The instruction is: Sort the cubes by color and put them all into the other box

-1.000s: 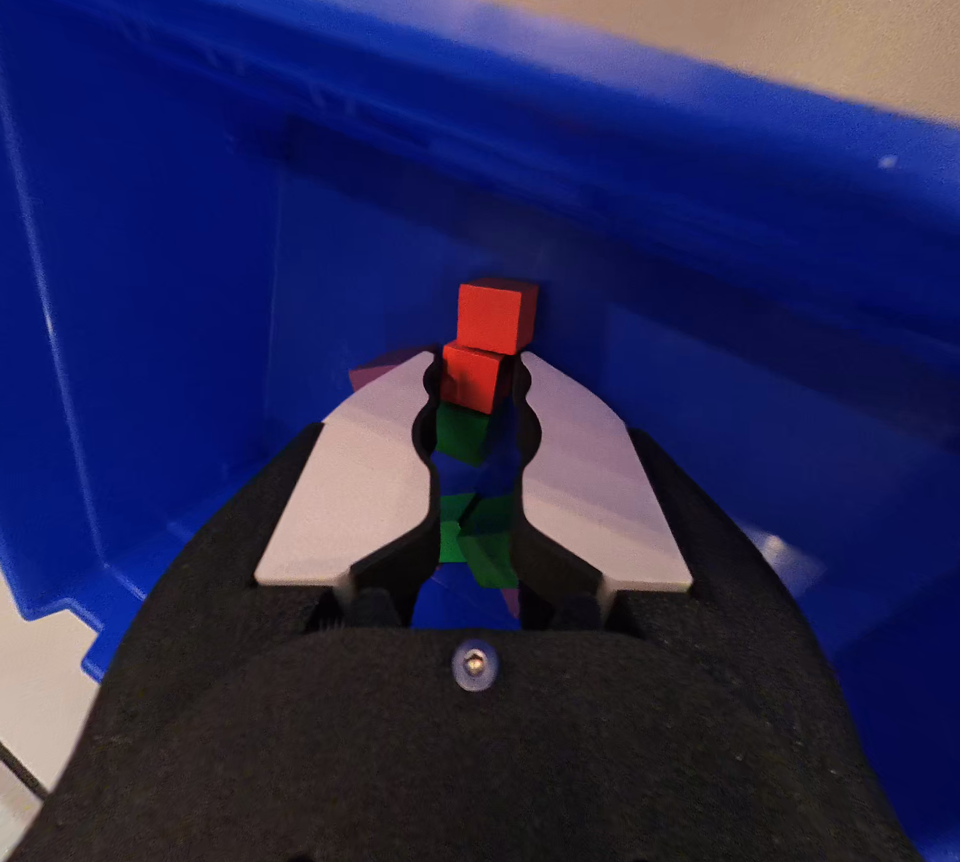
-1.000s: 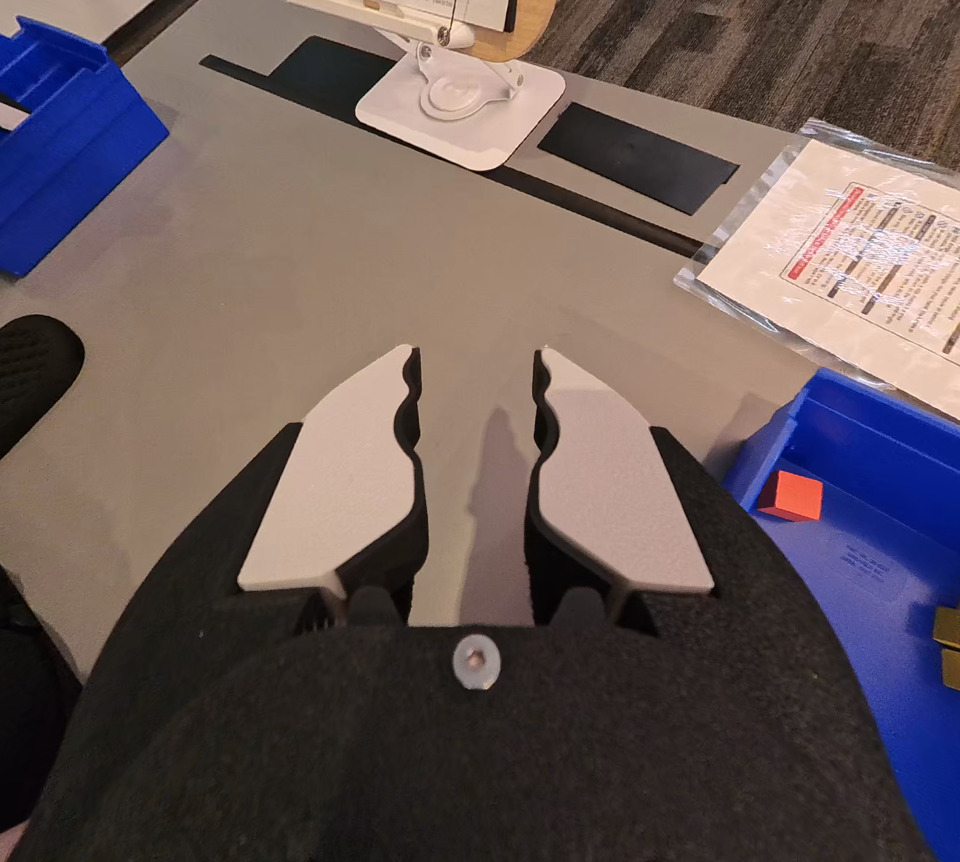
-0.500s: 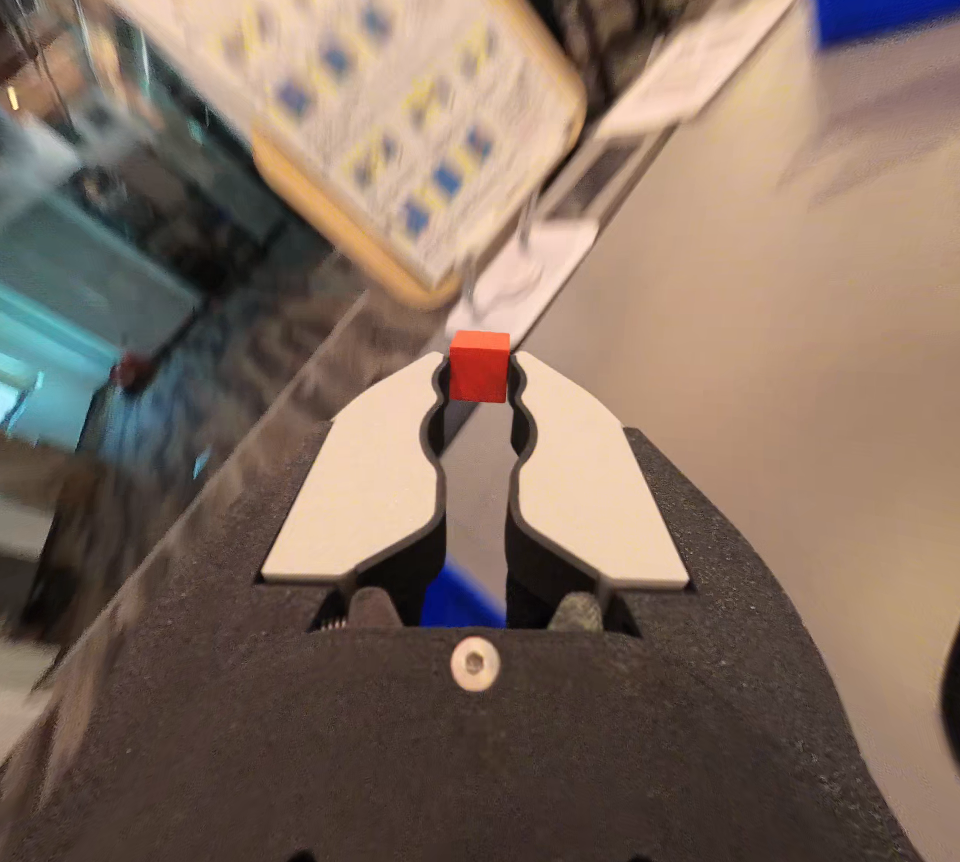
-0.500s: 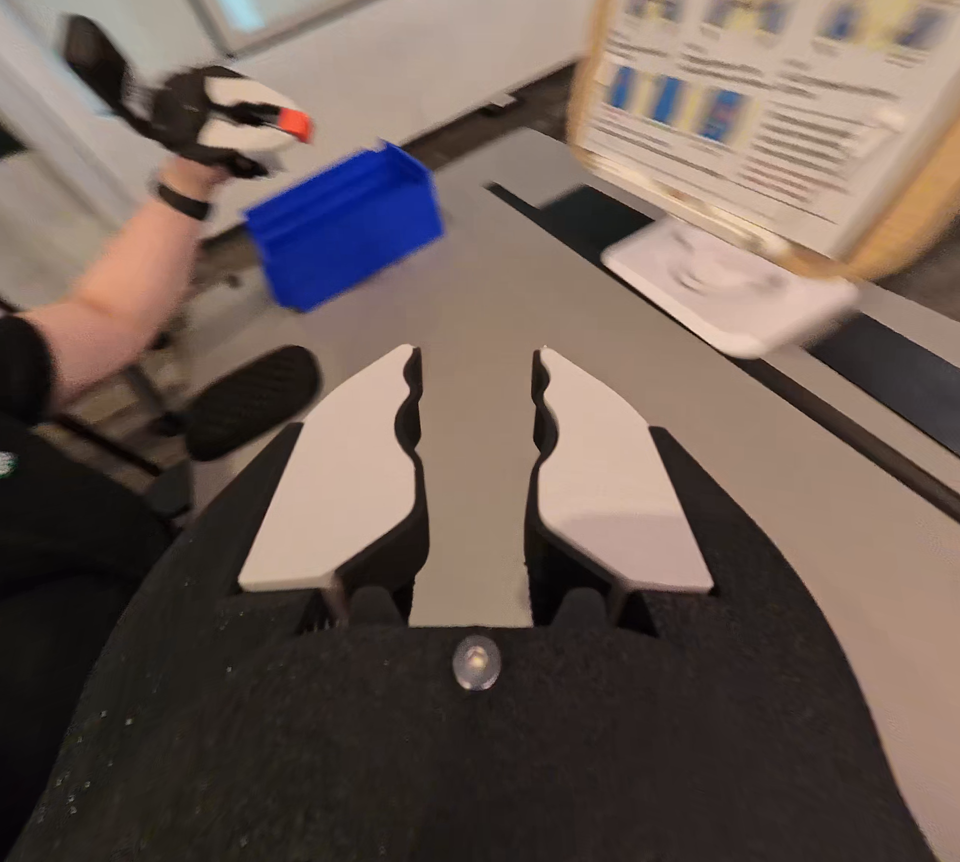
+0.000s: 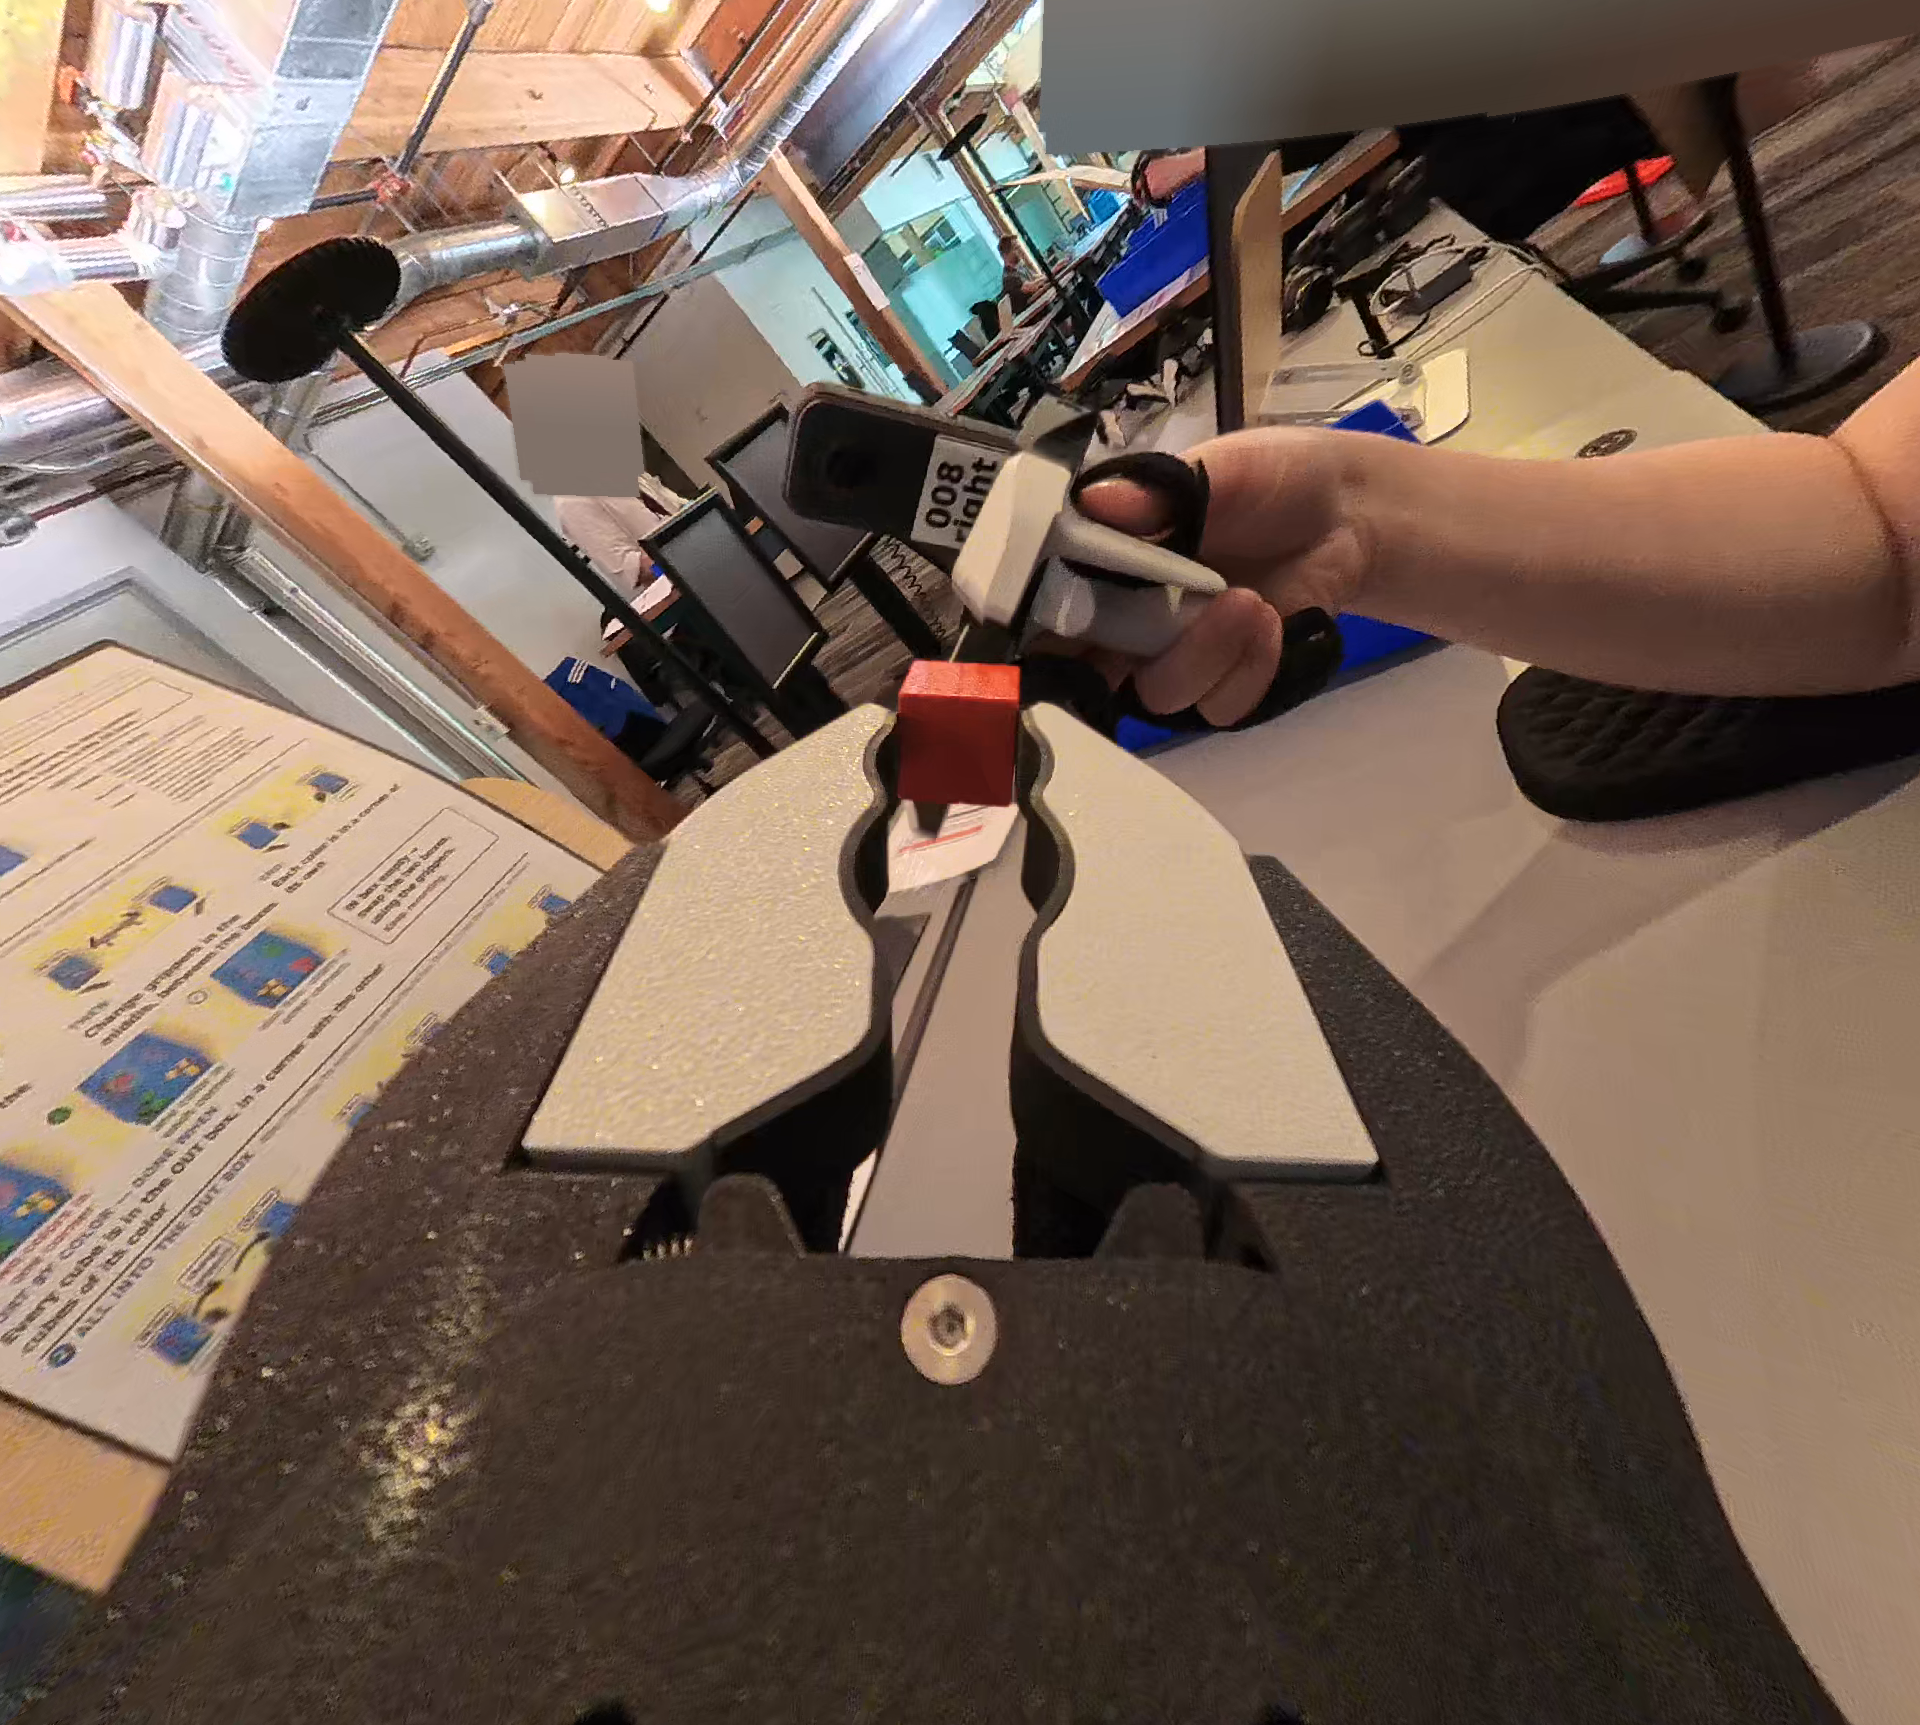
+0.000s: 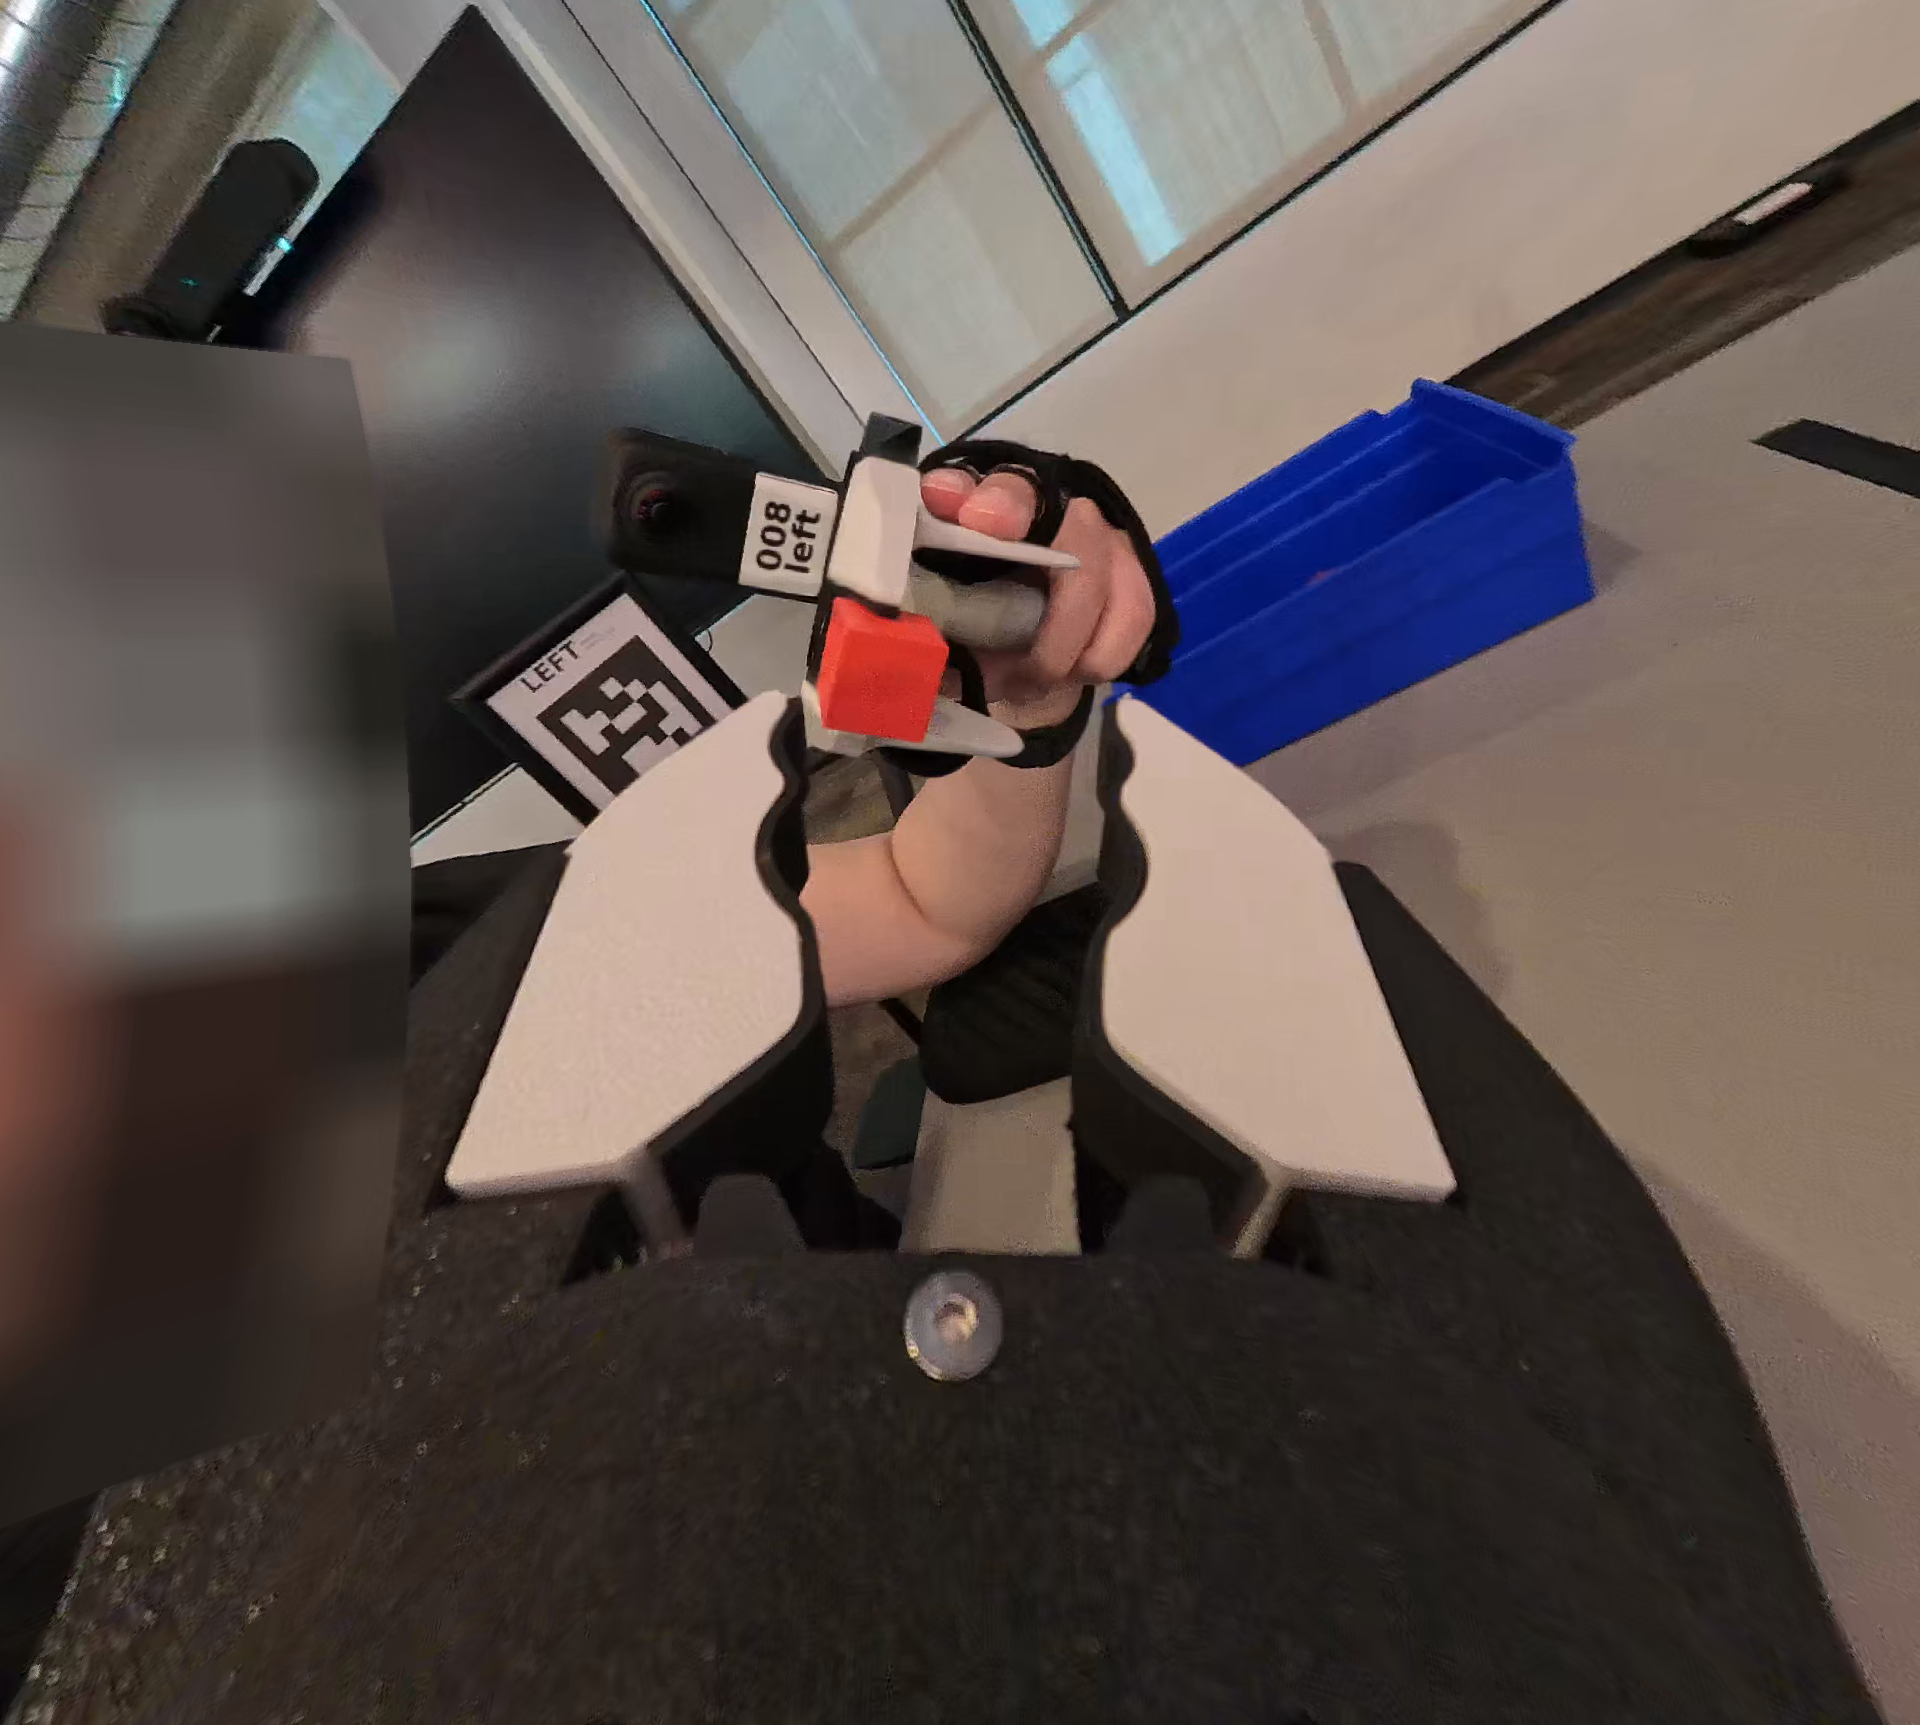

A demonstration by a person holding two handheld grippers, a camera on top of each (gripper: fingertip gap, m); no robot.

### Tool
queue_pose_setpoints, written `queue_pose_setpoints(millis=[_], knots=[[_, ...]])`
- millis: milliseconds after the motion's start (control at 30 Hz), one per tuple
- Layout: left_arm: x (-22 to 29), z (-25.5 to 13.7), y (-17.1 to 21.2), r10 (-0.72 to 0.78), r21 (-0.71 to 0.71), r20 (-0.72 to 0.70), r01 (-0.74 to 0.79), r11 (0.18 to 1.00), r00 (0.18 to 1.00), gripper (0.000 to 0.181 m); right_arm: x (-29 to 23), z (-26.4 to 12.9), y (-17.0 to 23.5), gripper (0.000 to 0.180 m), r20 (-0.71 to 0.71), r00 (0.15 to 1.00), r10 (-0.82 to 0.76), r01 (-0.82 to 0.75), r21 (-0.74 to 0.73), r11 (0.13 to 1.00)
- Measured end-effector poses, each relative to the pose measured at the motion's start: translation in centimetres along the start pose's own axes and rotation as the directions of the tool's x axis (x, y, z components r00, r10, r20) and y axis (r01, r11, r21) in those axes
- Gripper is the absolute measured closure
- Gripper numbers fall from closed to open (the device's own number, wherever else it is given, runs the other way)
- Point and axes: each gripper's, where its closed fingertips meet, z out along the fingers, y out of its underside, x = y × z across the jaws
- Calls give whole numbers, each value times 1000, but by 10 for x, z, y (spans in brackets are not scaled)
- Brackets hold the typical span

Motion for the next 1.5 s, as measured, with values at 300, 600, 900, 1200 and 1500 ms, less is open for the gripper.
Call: queue_pose_setpoints(millis=[300, 600, 900, 1200, 1500], knots=[[13, 12, 9, 27, 10, -25, -27, 1000, 999, 160, -14, 12, 15, 156, 154, 984, 84, -72, -86, 994], [-1, 4, 23, -70, -53, 87, 75, 996, 994, 168, -13, -56, -18, 157, -21, 996, -92, 91, -44, 995], [-40, -16, 54, -165, -154, 248, 207, 966, 955, 168, 47, -429, 11, 157, -993, 120, 5, 141, 22, 990], [-55, -17, 91, -291, -185, 344, 369, 911, 892, 168, 124, -487, 131, 157, -993, 116, 6, -379, -39, 924], [-65, -31, 82, -276, -198, 428, 388, 900, 861, 172, 182, -497, 133, 157, -986, 168, 11, -531, -81, 843]])
